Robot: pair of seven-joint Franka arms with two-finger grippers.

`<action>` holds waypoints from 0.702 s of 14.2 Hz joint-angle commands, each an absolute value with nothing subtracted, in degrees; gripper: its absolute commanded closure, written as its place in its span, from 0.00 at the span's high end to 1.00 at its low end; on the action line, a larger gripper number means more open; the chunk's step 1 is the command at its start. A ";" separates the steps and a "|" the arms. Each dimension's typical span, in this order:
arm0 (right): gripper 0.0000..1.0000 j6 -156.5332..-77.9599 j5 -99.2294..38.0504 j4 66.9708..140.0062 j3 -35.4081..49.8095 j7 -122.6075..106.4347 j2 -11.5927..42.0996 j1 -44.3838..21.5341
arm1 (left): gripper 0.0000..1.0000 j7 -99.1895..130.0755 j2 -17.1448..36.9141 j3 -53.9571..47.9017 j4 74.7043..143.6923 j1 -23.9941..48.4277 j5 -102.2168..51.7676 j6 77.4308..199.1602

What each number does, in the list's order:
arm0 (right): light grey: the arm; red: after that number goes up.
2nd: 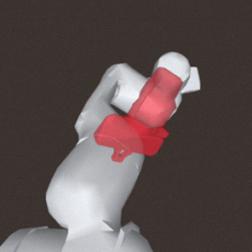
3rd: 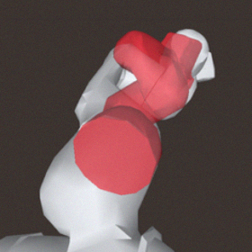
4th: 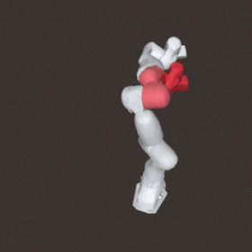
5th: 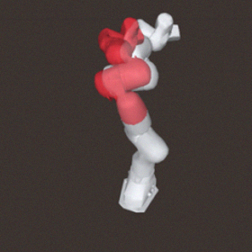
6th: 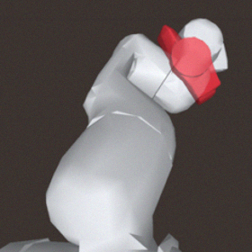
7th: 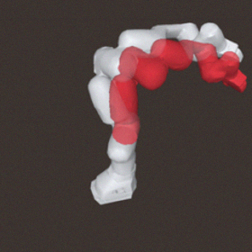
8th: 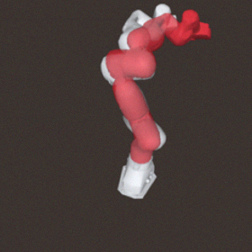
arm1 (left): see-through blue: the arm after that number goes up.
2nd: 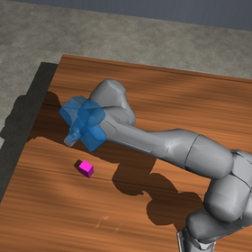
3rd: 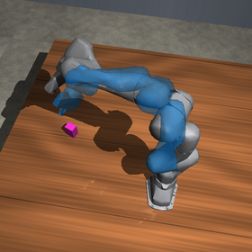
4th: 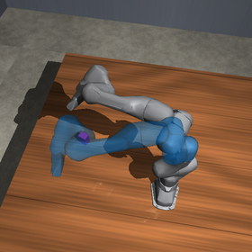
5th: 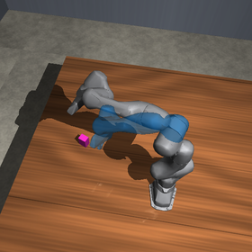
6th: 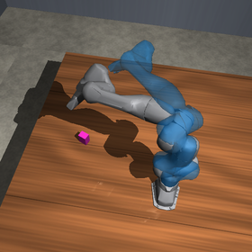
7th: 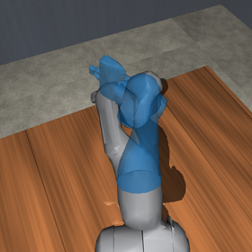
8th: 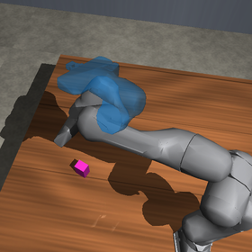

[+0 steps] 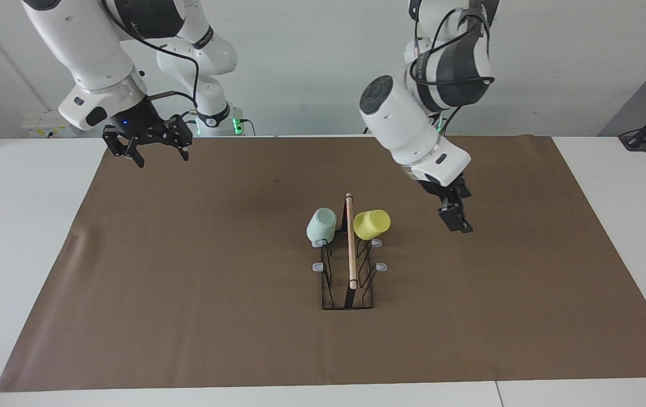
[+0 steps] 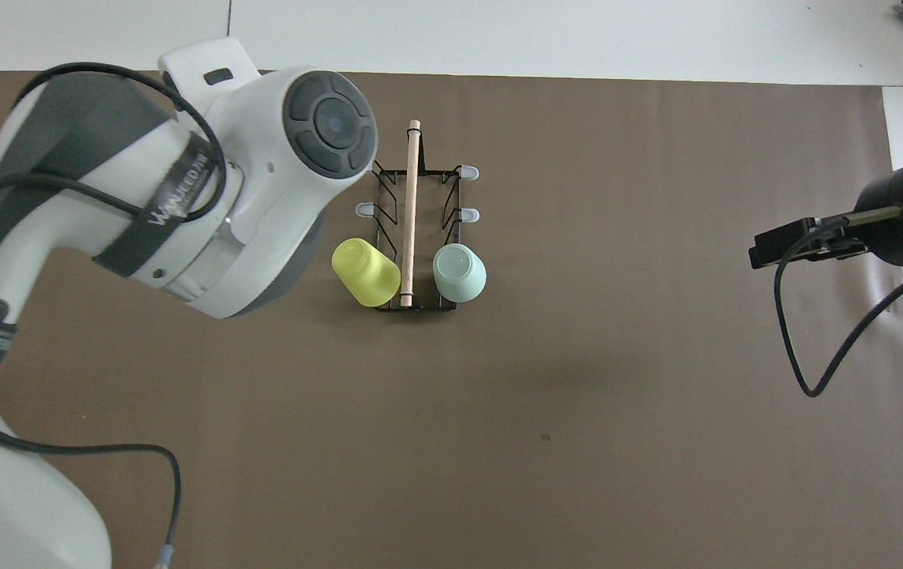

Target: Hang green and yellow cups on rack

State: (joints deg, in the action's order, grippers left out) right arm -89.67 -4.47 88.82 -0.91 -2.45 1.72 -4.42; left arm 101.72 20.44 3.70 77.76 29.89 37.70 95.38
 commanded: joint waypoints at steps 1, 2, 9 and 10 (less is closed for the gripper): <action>1.00 -88.86 -3.96 87.71 -1.67 -1.05 2.11 -5.89 | 1.00 92.76 17.75 2.90 80.95 24.01 32.45 100.80; 1.00 -88.86 -3.87 87.71 -1.76 -1.05 2.11 -5.89 | 1.00 89.07 17.67 3.16 81.03 22.78 30.17 102.64; 1.00 -89.12 -3.87 87.71 -1.67 -1.14 2.20 -5.71 | 1.00 51.31 17.23 1.32 83.76 8.46 7.07 114.34; 1.00 -89.12 -3.87 87.71 -1.76 -1.14 2.20 -5.71 | 1.00 43.50 17.23 0.97 83.59 6.61 2.77 114.35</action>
